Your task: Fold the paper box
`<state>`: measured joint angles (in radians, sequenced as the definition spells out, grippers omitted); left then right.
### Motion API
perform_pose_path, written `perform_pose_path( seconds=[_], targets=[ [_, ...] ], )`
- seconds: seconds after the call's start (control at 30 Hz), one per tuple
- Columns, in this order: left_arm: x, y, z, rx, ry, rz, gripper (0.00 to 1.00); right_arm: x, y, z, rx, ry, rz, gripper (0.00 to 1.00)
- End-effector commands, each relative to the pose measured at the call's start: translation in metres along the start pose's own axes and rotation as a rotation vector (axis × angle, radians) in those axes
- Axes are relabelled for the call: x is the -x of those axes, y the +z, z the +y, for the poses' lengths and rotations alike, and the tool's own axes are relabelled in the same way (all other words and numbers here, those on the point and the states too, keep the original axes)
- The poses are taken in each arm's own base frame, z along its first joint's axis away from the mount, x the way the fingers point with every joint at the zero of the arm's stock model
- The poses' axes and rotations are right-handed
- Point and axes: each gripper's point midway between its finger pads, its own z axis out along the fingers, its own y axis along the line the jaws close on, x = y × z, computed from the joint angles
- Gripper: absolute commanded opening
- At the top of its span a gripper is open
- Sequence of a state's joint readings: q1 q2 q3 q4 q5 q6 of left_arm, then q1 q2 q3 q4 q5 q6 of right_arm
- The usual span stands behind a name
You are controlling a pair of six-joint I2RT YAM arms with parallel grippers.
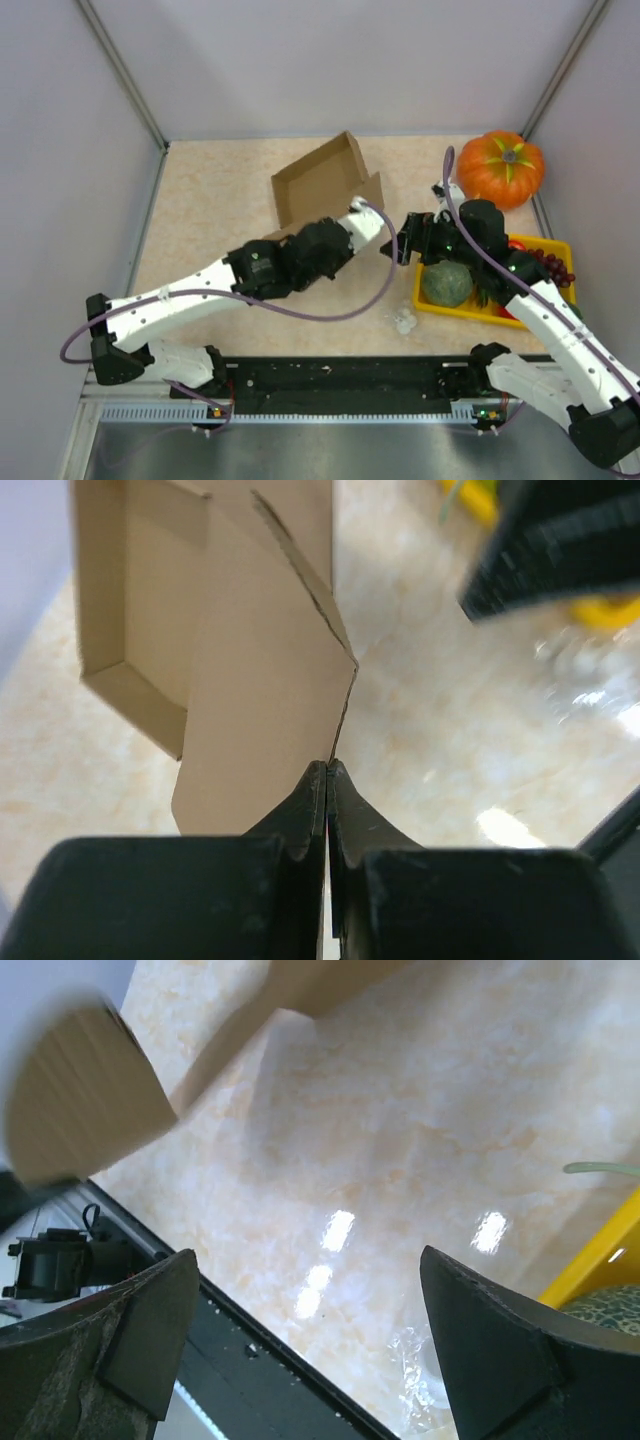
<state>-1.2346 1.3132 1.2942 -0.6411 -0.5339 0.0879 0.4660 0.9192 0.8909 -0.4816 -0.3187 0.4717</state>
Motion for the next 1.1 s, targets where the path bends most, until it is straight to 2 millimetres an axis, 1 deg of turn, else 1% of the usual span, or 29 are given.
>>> perform_pose_path(
  seconds=[0.0, 0.03, 0.07, 0.1, 0.13, 0.17, 0.2, 0.23, 0.27, 0.3, 0.33, 0.4, 0.43, 0.5, 0.53, 0.57, 0.6, 0.63, 0.67, 0.7, 0.77, 0.8, 0.83, 0.87, 0.9, 0.93, 0.97, 1.03, 1.07],
  targets=[
    [0.077, -0.038, 0.012, -0.219, -0.339, -0.152, 0.00, 0.005, -0.013, -0.002, 0.012, -0.047, -0.106, 0.93],
    [0.078, -0.035, 0.023, -0.221, -0.378, -0.121, 0.00, 0.011, -0.014, 0.004, 0.052, -0.053, -0.153, 0.94],
    [0.083, -0.024, 0.020, -0.240, -0.427, -0.093, 0.00, 0.009, -0.016, 0.006, 0.069, -0.029, -0.173, 0.95],
    [0.106, -0.033, 0.025, -0.291, -0.467, -0.133, 0.00, 0.003, -0.019, 0.006, 0.086, -0.028, -0.192, 0.96],
    [0.109, -0.026, 0.035, -0.286, -0.511, -0.120, 0.00, 0.002, -0.020, 0.011, 0.115, -0.035, -0.203, 0.96],
    [0.108, -0.012, 0.032, -0.300, -0.571, -0.070, 0.00, 0.008, -0.021, 0.021, 0.161, -0.046, -0.240, 0.96],
    [0.123, -0.016, 0.036, -0.330, -0.616, -0.092, 0.00, 0.001, -0.019, 0.032, 0.204, -0.062, -0.226, 0.97],
    [0.121, -0.001, 0.045, -0.310, -0.667, -0.067, 0.00, -0.001, -0.017, 0.039, 0.220, -0.078, -0.219, 0.98],
    [0.128, 0.003, 0.050, -0.314, -0.745, -0.076, 0.00, -0.005, -0.015, 0.041, 0.208, -0.108, -0.202, 0.98],
    [0.137, 0.004, 0.056, -0.325, -0.792, -0.096, 0.00, -0.004, -0.017, 0.054, 0.212, -0.142, -0.206, 0.98],
    [0.136, 0.012, 0.069, -0.302, -0.845, -0.097, 0.00, -0.005, -0.016, 0.058, 0.210, -0.164, -0.198, 0.98],
    [0.146, 0.017, 0.085, -0.277, -0.965, -0.129, 0.00, -0.003, -0.020, 0.067, 0.206, -0.197, -0.202, 0.98],
    [0.141, 0.025, 0.102, -0.226, -1.020, -0.129, 0.00, -0.001, -0.021, 0.066, 0.196, -0.204, -0.208, 0.98],
    [0.134, 0.035, 0.119, -0.166, -1.181, -0.122, 0.00, -0.001, -0.023, 0.061, 0.163, -0.248, -0.206, 0.98],
    [0.130, 0.033, 0.137, -0.131, -1.242, -0.153, 0.00, -0.002, -0.023, 0.059, 0.155, -0.266, -0.200, 0.98],
    [0.131, 0.032, 0.143, -0.129, -1.318, -0.178, 0.00, -0.005, -0.021, 0.054, 0.140, -0.282, -0.190, 0.98],
    [0.124, 0.043, 0.154, -0.110, -1.363, -0.224, 0.00, -0.008, -0.021, 0.055, 0.147, -0.293, -0.176, 0.98],
    [0.124, 0.033, 0.162, -0.105, -1.398, -0.271, 0.00, -0.012, -0.020, 0.056, 0.154, -0.299, -0.158, 0.98],
    [0.122, 0.034, 0.167, -0.101, -1.450, -0.293, 0.00, -0.016, -0.017, 0.054, 0.152, -0.303, -0.146, 0.98],
    [0.108, 0.040, 0.176, -0.041, -1.482, -0.292, 0.00, -0.015, -0.015, 0.054, 0.138, -0.307, -0.149, 0.99],
    [0.094, 0.037, 0.187, 0.034, -1.553, -0.293, 0.00, -0.019, -0.009, 0.054, 0.114, -0.336, -0.141, 0.99],
    [0.087, 0.036, 0.195, 0.057, -1.580, -0.302, 0.00, -0.022, 0.000, 0.048, 0.080, -0.355, -0.126, 0.99],
    [0.087, 0.027, 0.201, 0.066, -1.602, -0.332, 0.00, -0.020, 0.004, 0.042, 0.035, -0.373, -0.137, 0.99],
    [0.074, 0.030, 0.201, 0.089, -1.652, -0.314, 0.00, -0.018, 0.006, 0.042, 0.010, -0.414, -0.142, 0.99],
    [0.063, 0.028, 0.211, 0.149, -1.686, -0.328, 0.00, -0.018, 0.014, 0.035, -0.035, -0.436, -0.124, 0.99],
    [0.060, 0.017, 0.217, 0.161, -1.718, -0.355, 0.00, -0.015, 0.016, 0.037, -0.039, -0.449, -0.122, 0.98],
    [0.047, 0.021, 0.216, 0.176, -1.773, -0.350, 0.00, -0.009, 0.017, 0.043, -0.033, -0.464, -0.139, 0.98],
    [0.038, 0.008, 0.228, 0.203, -1.823, -0.392, 0.00, -0.002, 0.025, 0.040, -0.071, -0.477, -0.161, 0.98],
    [0.030, 0.007, 0.228, 0.217, -1.852, -0.389, 0.00, 0.008, 0.028, 0.038, -0.098, -0.487, -0.205, 0.97]
  ],
)
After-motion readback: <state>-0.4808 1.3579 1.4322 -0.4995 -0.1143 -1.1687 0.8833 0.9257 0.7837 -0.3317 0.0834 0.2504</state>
